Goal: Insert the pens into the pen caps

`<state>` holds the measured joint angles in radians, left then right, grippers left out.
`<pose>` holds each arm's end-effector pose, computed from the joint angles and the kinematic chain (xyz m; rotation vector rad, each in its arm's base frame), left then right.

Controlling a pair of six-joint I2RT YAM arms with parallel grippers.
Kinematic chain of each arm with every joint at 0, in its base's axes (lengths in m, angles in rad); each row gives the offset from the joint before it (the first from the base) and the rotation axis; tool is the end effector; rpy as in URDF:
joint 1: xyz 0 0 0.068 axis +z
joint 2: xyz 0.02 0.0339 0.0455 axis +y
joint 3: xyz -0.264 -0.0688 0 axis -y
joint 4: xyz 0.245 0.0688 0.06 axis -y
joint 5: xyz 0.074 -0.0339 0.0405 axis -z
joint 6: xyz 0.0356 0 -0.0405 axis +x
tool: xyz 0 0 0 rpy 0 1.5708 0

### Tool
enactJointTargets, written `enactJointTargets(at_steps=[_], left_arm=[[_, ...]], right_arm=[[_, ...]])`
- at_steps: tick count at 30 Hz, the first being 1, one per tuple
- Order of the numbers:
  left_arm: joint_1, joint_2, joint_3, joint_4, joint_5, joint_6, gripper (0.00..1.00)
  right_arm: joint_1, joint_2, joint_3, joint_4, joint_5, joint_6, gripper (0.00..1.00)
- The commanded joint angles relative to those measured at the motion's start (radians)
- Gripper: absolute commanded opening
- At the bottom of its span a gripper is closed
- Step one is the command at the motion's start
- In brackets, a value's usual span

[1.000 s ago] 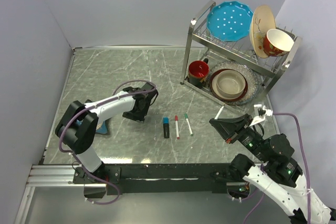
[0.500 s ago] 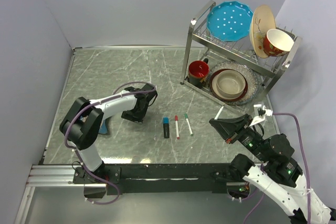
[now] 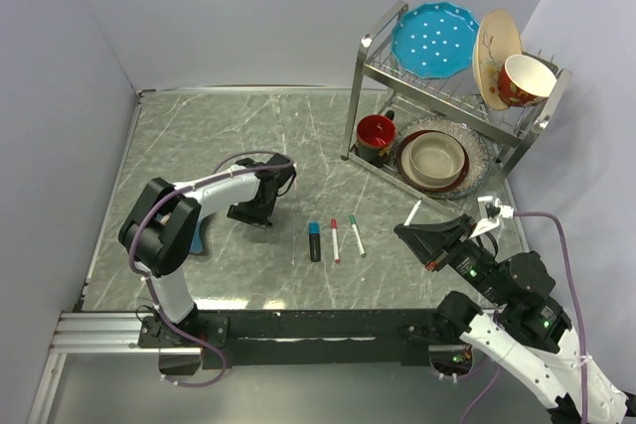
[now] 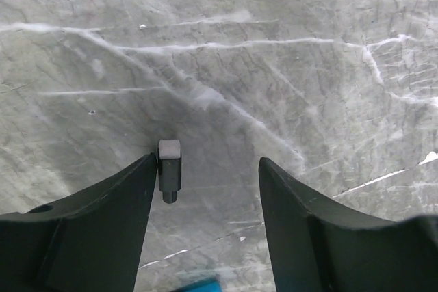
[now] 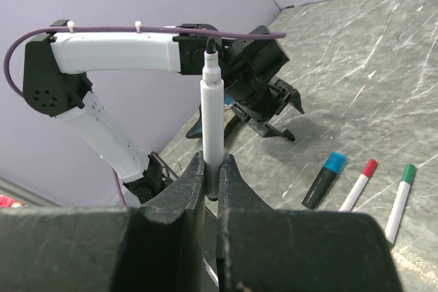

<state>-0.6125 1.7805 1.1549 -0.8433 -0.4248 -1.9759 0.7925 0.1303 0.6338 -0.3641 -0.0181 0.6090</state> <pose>0.2699 -0.1717 0.1710 -1.7279 2.0822 0.0266 0.0363 0.0378 0.3338 -0.1569 1.5302 1.1513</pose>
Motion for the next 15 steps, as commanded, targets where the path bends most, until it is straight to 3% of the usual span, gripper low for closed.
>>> enactJointTargets(at_steps=[1,15], left_arm=[[-0.001,0.002,0.026,-0.046,-0.025,-0.153,0.65],[-0.003,0.088,0.077,-0.154,0.087,-0.115,0.50]], right_arm=[[0.005,0.014,0.017,0.042,-0.006,-0.005,0.00],[0.005,0.000,0.026,0.028,0.003,-0.003,0.00]])
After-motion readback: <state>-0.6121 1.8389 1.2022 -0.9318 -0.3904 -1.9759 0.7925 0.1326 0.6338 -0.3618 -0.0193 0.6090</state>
